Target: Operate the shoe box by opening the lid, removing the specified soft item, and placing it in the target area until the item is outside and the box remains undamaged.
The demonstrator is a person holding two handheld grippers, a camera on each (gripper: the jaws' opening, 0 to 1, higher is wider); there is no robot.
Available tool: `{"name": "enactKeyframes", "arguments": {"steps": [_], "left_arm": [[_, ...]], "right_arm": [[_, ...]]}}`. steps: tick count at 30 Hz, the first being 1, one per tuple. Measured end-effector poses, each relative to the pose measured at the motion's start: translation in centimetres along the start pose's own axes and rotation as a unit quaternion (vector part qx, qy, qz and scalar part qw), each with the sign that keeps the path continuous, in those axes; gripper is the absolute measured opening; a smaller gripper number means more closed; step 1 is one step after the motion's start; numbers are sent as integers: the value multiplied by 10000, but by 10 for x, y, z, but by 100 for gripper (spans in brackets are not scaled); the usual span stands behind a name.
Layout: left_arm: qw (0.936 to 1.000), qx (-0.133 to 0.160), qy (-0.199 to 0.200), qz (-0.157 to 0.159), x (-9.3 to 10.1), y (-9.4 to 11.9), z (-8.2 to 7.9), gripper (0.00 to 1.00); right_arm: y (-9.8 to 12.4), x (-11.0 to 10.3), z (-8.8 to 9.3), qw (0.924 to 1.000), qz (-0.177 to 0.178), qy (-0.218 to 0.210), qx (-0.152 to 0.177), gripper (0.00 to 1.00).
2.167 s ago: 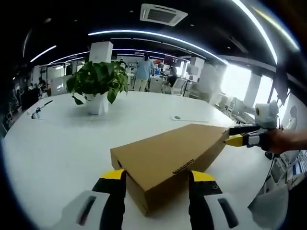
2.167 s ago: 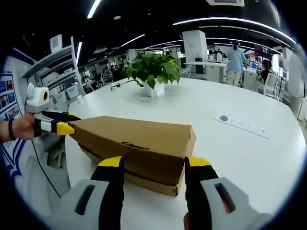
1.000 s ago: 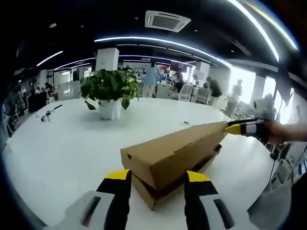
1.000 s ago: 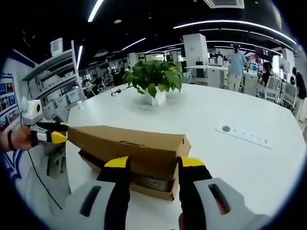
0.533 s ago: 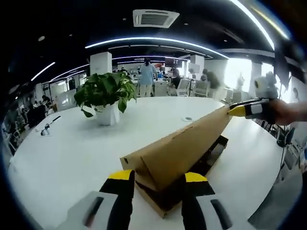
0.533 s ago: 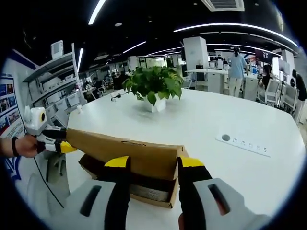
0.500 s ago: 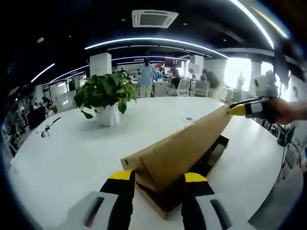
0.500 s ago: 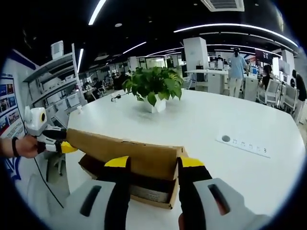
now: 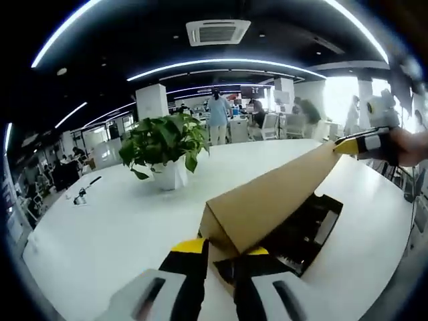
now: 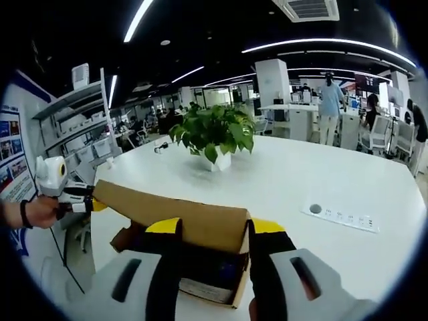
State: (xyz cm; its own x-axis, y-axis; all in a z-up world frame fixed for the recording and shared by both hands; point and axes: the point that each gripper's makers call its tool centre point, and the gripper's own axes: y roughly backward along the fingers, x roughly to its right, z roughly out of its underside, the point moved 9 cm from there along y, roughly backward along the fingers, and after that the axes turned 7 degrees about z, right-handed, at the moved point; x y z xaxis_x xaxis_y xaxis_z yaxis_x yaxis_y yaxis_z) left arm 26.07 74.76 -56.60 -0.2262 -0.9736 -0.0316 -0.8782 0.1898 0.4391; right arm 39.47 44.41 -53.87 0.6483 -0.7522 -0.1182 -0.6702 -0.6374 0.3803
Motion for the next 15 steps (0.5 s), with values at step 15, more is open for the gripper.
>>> {"name": "enactKeyframes", "arguments": {"steps": [15], "left_arm": [[9998, -119, 48, -161, -14, -11, -13, 8]], "right_arm": [[-1, 6, -9, 9999, -75, 65, 79, 32]]}}
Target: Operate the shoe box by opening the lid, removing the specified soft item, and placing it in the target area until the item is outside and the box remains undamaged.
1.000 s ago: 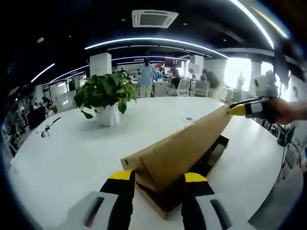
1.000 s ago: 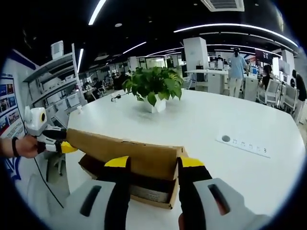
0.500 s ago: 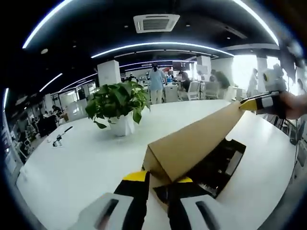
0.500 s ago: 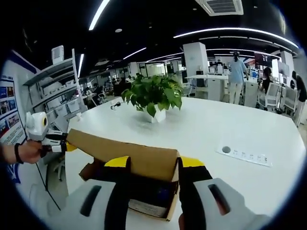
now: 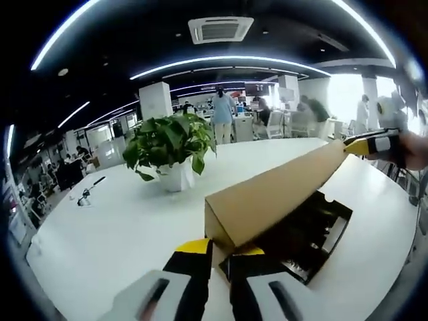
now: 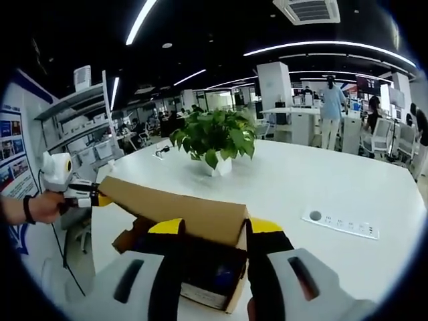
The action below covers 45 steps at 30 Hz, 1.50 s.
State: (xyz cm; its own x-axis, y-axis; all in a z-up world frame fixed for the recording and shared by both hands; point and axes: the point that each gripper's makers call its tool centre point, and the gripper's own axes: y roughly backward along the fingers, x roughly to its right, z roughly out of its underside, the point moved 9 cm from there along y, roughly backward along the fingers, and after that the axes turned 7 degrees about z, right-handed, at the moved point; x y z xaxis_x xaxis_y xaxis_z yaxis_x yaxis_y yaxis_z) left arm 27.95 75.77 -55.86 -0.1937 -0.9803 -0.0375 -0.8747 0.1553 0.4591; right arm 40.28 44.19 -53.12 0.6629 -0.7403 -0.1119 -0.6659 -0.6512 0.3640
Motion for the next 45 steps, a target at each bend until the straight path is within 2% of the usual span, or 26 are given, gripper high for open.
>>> {"name": "enactKeyframes", "arguments": {"steps": [6, 12, 17, 22, 25, 32, 36, 45], "left_arm": [[9998, -73, 28, -162, -3, -5, -10, 6], [9998, -63, 61, -158, -9, -9, -15, 5], [9998, -45, 84, -160, -11, -10, -16, 5], [9998, -11, 134, -150, -12, -11, -16, 5], [9998, 0, 149, -125, -13, -11, -16, 5], [9997, 65, 214, -81, -16, -13, -13, 5], [9997, -14, 248, -61, -19, -20, -10, 5], [9990, -166, 422, -21, -31, -43, 0, 5]], "right_arm": [[4, 2, 0, 9999, -53, 84, -11, 33], [3, 7, 2, 9999, -38, 133, -65, 33], [-7, 11, 9, 9995, -22, 238, -206, 33], [-23, 16, 12, 9995, 104, 167, -261, 30], [-31, 18, 15, 9990, 229, 166, -341, 28], [-46, 26, 18, 9984, 405, 123, -381, 13], [-51, 30, 19, 9981, 492, 0, -370, 5], [-71, 39, 24, 9978, 502, 6, -428, 2]]}}
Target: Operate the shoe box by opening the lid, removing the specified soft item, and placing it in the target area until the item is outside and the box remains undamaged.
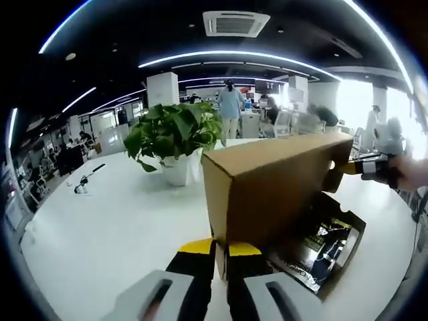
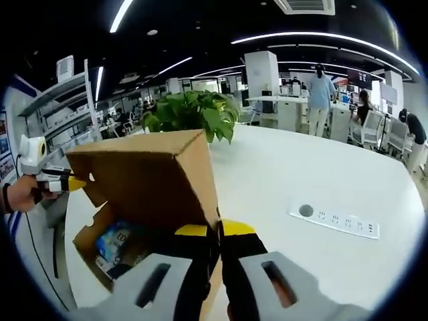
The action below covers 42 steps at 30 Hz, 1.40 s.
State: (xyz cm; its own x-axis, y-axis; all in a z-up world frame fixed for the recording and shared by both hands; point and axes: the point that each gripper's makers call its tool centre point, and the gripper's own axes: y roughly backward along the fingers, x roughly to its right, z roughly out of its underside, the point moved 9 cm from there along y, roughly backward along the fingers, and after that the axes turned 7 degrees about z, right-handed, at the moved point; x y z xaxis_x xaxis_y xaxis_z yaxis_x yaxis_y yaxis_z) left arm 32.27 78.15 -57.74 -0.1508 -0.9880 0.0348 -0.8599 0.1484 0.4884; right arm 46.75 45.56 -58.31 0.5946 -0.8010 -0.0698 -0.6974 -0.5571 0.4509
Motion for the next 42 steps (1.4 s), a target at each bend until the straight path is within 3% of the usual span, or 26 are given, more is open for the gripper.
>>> {"name": "enactKeyframes", "arguments": {"steps": [12, 23, 31, 42], "left_arm": [[10000, -19, 74, 13, -15, -22, 3, 4], [9999, -69, 85, 81, -23, -36, -1, 4], [9992, -378, 51, 101, -31, -53, -5, 5], [9972, -700, 239, 68, -36, -79, -1, 7]], "right_arm": [[-25, 3, -5, 9998, 20, 160, -85, 0], [-46, 2, 6, 9985, 324, -405, -158, 0], [-57, 4, 11, 9968, 464, -621, -180, 0], [-67, 12, 24, 9967, 315, -584, -472, 1]]}}
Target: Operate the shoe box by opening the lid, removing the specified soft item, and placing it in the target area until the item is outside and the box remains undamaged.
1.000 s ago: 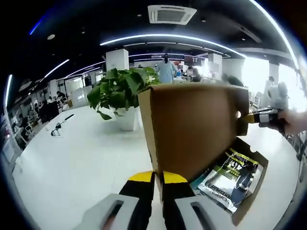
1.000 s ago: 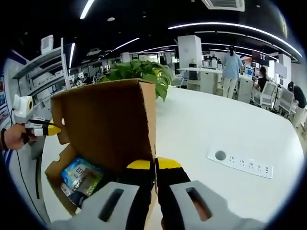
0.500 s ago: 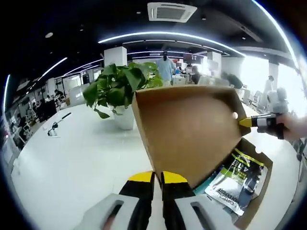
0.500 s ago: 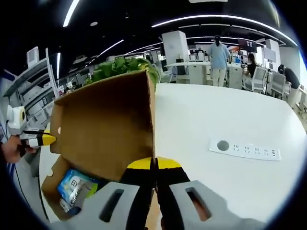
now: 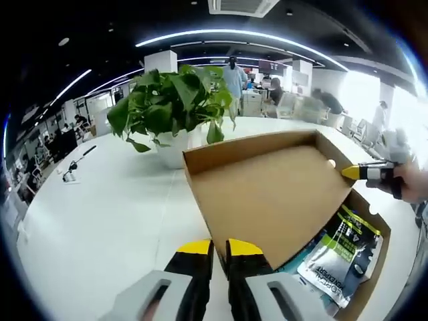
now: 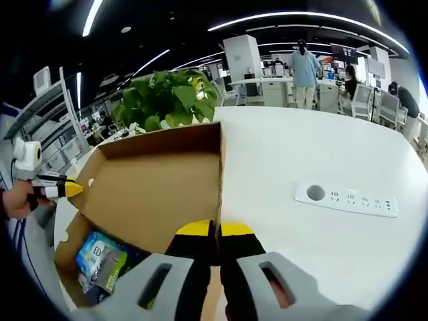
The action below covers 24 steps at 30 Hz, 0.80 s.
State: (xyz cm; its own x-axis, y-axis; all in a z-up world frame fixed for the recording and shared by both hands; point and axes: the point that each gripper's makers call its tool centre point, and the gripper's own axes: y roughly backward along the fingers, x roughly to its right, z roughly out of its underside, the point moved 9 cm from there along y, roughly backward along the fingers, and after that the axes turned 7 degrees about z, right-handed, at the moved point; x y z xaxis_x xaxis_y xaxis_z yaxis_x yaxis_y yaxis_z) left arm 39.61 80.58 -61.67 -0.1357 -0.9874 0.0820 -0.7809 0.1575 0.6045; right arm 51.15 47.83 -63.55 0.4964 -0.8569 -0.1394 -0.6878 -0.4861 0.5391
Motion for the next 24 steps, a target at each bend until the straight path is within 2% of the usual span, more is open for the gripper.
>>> {"name": "enactKeyframes", "arguments": {"steps": [16, 24], "left_arm": [[9992, -241, 312, 53, -11, -22, 10, 9], [9994, -123, 304, 59, -7, -19, 10, 12]], "right_arm": [[-10, -1, 11, 9997, 38, -71, -238, 4], [-8, -2, 12, 9995, 20, -5, -328, 5]]}}
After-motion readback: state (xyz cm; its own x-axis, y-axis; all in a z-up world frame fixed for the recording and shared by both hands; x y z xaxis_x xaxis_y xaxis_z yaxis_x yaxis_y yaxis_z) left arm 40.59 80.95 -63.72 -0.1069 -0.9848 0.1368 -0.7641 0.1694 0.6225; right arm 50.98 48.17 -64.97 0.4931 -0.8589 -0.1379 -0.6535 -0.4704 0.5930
